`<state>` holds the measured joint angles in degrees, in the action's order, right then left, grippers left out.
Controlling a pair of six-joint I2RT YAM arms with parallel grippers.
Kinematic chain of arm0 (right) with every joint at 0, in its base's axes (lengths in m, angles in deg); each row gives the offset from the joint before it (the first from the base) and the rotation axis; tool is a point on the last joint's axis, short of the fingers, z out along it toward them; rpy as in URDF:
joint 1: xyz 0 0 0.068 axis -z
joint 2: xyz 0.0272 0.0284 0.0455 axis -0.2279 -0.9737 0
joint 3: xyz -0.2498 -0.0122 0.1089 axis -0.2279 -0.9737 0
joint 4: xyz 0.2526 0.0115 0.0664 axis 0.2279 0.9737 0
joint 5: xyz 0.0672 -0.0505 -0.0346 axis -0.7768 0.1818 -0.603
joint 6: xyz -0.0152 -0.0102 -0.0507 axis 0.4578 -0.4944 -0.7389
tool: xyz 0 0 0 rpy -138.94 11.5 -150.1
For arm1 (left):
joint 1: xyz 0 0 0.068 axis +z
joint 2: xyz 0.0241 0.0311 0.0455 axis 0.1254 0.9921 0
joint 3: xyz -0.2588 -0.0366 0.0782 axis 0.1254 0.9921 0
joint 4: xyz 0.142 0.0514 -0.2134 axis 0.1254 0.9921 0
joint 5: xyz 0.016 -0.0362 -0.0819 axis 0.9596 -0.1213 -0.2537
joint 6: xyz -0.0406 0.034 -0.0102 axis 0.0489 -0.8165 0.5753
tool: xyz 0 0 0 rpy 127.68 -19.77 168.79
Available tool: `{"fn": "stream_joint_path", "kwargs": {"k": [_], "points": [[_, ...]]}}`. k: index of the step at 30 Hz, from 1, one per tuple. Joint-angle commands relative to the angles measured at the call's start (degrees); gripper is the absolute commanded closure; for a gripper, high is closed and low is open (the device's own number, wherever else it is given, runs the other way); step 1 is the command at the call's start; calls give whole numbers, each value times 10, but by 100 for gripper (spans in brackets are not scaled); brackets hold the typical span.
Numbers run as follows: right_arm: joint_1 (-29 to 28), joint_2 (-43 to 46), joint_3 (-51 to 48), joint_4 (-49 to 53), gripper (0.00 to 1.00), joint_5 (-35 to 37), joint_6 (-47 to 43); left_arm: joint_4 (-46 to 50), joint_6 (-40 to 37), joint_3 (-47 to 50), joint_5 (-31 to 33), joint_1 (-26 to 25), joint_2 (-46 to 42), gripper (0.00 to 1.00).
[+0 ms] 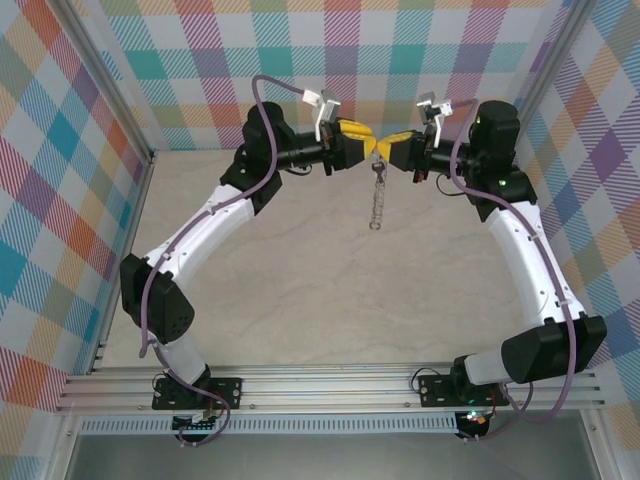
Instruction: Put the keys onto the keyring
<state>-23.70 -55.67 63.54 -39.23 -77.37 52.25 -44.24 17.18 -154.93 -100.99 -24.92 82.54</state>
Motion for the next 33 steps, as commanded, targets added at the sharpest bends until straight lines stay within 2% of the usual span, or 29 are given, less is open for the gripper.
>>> {"fn": "stream_joint_path", "kwargs": {"k": [1,7,16,33], "points": [[-2,0,44,138,100,-26,-129,70,-54,-21,-45,11,-16,61],[-1,-4,52,156,100,-21,-145,98,-73,-23,-81,16,-18,62],[-1,-9,41,116,100,-33,-121,123,-80,-35,-128,15,-6,64],[-1,-7,26,74,100,-57,-74,135,-76,-68,-146,-2,31,66]]}}
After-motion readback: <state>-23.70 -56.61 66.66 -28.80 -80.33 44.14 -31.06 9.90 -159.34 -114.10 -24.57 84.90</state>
